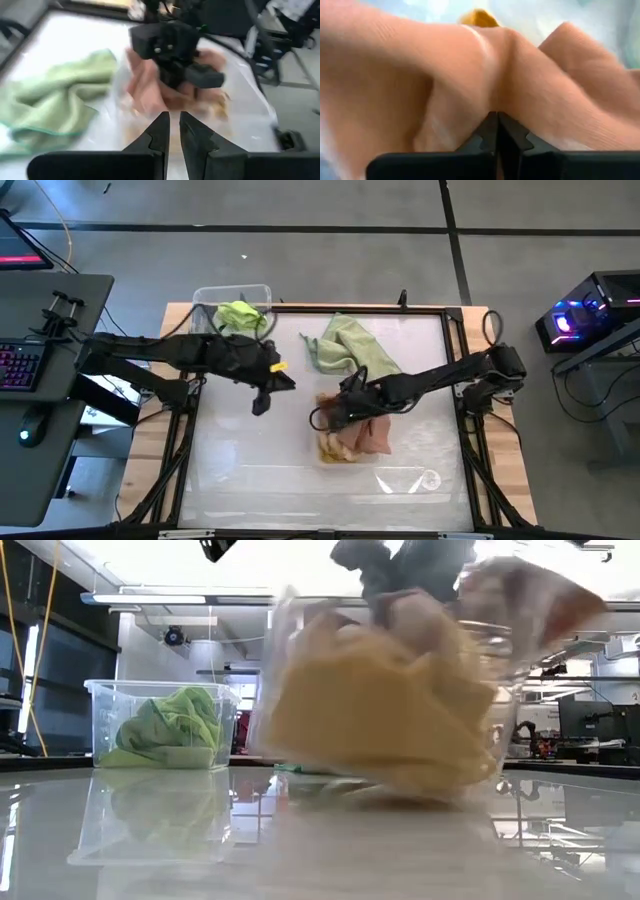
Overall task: Sort towels by color in basket
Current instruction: Put the orange towel into the bottom transparent bin
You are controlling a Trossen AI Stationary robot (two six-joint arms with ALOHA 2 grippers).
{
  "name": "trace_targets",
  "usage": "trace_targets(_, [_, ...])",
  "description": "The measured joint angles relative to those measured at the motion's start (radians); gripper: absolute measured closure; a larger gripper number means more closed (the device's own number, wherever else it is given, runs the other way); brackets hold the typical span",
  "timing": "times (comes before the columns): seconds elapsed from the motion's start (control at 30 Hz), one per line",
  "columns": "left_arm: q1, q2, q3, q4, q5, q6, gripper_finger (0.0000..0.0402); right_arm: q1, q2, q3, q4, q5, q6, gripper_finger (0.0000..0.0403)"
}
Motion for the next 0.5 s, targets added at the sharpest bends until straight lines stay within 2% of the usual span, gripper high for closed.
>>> trace_targets(0.13, [0.001, -0.044, 0.0, -0.001, -0.088, 0.05, 0.0369, -0.005, -0.069, 0.0, 0.0, -0.002, 0.006, 0.0402])
trace_targets(0.3, [0.003, -0.057, 0.0, -0.073, -0.117, 0.063, 0.0369, 0.004, -0.178, 0.0, -0.003, -0.049, 0.01, 0.0402])
trace_targets(0.5, [0.003, -0.05, -0.033, -0.166, -0.117, 0.038, 0.0369, 0.074, -0.338, 0.001, -0.253, -0.057, 0.217, 0.0402])
